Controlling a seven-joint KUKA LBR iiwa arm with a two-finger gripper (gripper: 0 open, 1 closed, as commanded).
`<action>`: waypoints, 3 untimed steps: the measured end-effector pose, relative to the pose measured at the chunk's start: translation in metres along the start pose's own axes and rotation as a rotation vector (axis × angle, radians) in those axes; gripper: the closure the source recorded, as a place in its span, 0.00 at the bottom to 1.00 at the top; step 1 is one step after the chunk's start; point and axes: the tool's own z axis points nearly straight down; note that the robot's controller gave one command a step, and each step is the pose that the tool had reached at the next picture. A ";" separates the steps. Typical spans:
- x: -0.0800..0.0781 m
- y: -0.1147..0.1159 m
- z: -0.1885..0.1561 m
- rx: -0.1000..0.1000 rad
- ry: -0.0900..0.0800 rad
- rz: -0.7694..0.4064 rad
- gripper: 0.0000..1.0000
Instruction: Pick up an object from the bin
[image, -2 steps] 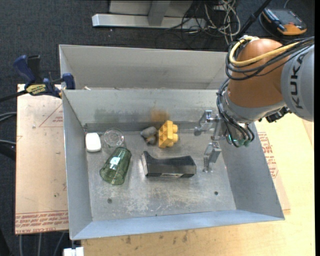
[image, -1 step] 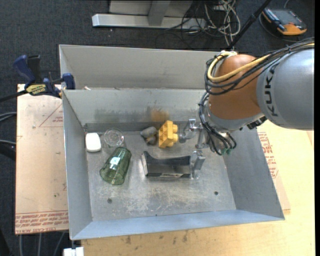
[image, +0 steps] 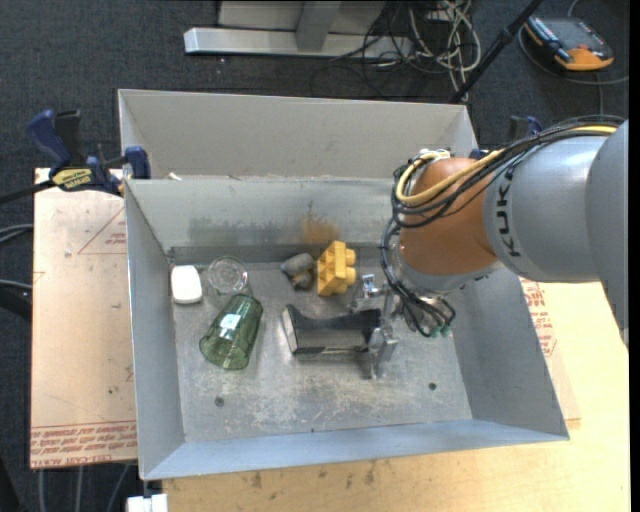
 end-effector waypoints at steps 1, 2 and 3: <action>0.000 0.000 0.000 0.000 0.000 0.000 1.00; -0.013 0.008 -0.118 0.004 0.002 -0.001 1.00; -0.013 0.008 -0.118 0.004 0.003 0.000 1.00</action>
Offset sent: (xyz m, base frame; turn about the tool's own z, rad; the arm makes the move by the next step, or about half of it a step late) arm 0.0122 0.0095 0.1211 -0.0003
